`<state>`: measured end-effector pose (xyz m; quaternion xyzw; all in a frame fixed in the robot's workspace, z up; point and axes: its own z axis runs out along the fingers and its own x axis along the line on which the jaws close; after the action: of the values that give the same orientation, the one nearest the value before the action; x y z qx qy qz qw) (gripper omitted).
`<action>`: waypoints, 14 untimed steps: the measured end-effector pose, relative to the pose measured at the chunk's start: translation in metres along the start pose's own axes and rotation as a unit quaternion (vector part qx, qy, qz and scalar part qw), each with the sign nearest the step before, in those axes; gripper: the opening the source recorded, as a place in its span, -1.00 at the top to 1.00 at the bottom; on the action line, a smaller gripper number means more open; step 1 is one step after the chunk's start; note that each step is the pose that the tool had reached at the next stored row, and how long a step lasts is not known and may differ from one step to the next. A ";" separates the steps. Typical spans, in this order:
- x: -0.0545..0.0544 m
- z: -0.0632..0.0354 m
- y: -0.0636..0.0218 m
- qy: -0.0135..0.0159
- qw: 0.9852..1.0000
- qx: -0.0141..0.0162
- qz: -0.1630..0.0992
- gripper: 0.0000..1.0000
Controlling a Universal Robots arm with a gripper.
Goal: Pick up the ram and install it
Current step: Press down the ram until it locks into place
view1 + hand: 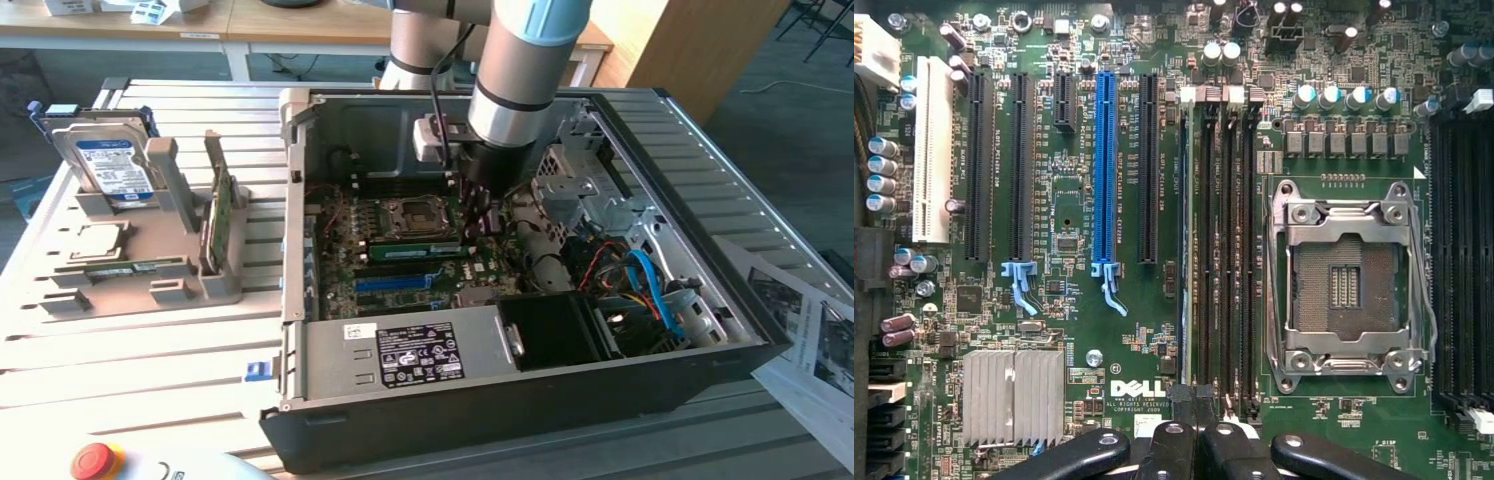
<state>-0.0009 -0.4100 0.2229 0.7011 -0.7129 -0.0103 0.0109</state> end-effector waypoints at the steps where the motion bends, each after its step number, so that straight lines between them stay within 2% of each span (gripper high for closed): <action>1: 0.000 0.0002 0.0000 0.000 1.000 0.000 0.000 0.79; 10: 0.000 0.0006 0.0000 0.000 1.000 0.000 0.000 0.79; 14: 0.000 -0.0026 0.0001 0.000 1.000 0.000 0.000 0.79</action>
<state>-0.0010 -0.4099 0.2256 0.7011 -0.7129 -0.0106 0.0109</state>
